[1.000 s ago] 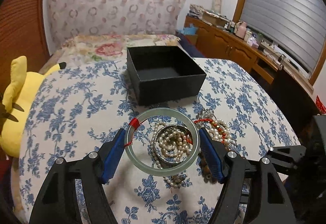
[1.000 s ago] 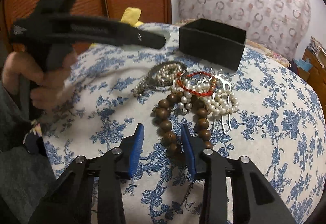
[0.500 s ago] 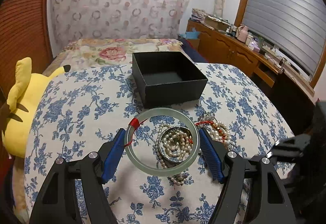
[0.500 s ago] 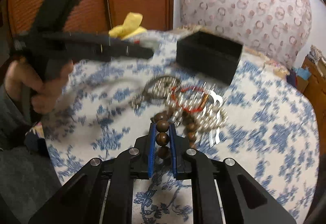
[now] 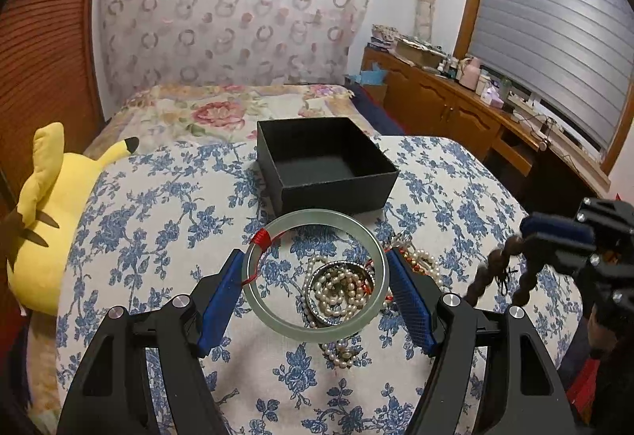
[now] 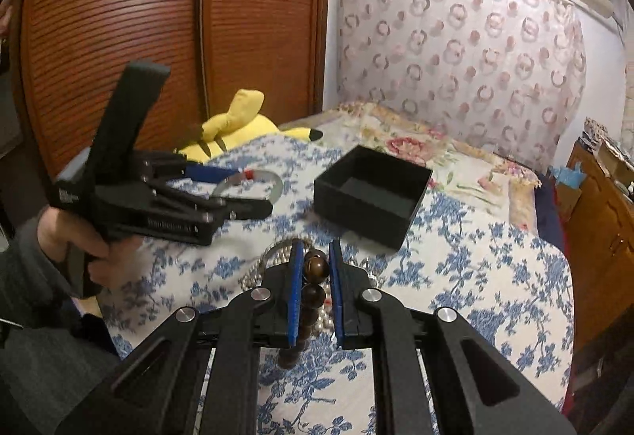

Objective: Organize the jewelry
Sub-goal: 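Carry the jade bangle with the left tool into the box while the right carries beads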

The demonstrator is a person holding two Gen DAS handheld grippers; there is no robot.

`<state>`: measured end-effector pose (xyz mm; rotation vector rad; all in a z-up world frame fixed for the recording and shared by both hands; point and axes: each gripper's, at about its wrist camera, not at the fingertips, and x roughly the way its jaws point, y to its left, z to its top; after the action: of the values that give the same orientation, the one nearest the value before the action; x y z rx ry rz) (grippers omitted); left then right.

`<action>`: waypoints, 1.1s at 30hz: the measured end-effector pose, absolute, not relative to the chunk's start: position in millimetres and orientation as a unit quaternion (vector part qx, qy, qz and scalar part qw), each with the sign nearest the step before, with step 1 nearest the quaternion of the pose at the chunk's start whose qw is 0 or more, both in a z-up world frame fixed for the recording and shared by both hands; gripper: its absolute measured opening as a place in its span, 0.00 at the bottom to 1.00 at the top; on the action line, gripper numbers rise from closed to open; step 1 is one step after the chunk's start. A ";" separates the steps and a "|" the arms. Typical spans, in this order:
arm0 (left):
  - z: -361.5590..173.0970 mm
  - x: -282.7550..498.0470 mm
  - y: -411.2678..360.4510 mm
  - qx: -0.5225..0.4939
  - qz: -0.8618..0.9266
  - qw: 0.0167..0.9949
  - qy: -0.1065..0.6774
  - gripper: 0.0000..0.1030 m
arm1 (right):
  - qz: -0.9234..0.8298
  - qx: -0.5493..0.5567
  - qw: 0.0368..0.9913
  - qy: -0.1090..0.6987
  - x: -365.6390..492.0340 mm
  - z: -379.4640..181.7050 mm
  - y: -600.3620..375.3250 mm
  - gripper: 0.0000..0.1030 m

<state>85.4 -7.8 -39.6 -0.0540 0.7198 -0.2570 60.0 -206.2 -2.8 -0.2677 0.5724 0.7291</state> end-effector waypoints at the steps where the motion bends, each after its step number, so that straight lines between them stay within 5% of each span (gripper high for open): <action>1: -39.5 85.7 -7.9 -0.026 -0.125 0.928 0.351 0.67 | 0.350 -0.128 0.887 0.273 60.8 -1.7 -206.9 0.14; 33: -40.1 210.7 -30.0 -0.004 -0.124 0.919 0.374 0.67 | 0.355 -0.082 0.898 0.248 231.4 24.8 -196.6 0.14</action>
<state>210.7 -30.0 -40.1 -0.0078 0.7692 -0.2541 231.4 -196.6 24.8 -0.1703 0.5147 0.7351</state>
